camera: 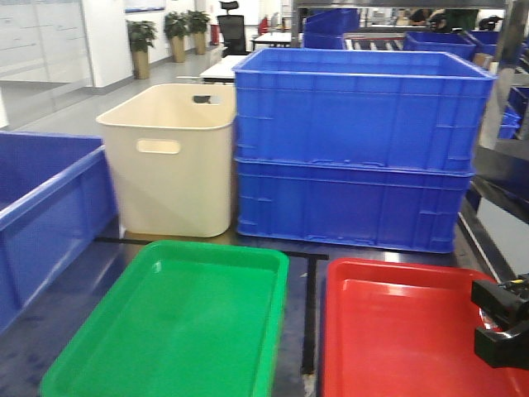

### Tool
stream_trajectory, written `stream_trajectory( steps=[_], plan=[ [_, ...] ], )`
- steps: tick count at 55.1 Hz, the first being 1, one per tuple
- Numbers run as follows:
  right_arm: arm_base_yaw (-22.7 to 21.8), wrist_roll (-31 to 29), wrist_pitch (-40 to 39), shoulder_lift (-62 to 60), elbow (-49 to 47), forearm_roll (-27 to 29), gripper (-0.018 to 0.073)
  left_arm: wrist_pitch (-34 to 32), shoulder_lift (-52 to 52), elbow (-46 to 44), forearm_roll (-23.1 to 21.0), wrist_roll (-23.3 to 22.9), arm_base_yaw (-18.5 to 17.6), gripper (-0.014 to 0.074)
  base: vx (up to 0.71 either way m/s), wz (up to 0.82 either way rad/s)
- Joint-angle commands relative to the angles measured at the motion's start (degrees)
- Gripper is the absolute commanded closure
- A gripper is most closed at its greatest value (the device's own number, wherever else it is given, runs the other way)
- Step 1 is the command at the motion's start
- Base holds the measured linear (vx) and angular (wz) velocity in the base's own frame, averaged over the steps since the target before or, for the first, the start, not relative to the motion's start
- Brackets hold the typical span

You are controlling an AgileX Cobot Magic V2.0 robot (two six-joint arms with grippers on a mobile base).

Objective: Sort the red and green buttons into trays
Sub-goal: 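Drive the base to the counter with the green and red trays, then lower green button into green tray and red button into red tray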

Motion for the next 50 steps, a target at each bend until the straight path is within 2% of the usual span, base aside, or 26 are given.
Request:
stream_trajectory(
  steps=[1, 50],
  plan=[
    [-0.01, -0.29, -4.42, -0.51, -1.82, -1.1, 0.0568, -4.97, -0.17, -2.0, -0.48, -0.57, -0.4, 0.0594, 0.2, -0.33],
    [-0.01, -0.29, -4.42, -0.51, -1.82, -1.1, 0.0568, -4.97, -0.17, -2.0, -0.48, -0.57, -0.4, 0.0594, 0.11, -0.19]
  ],
)
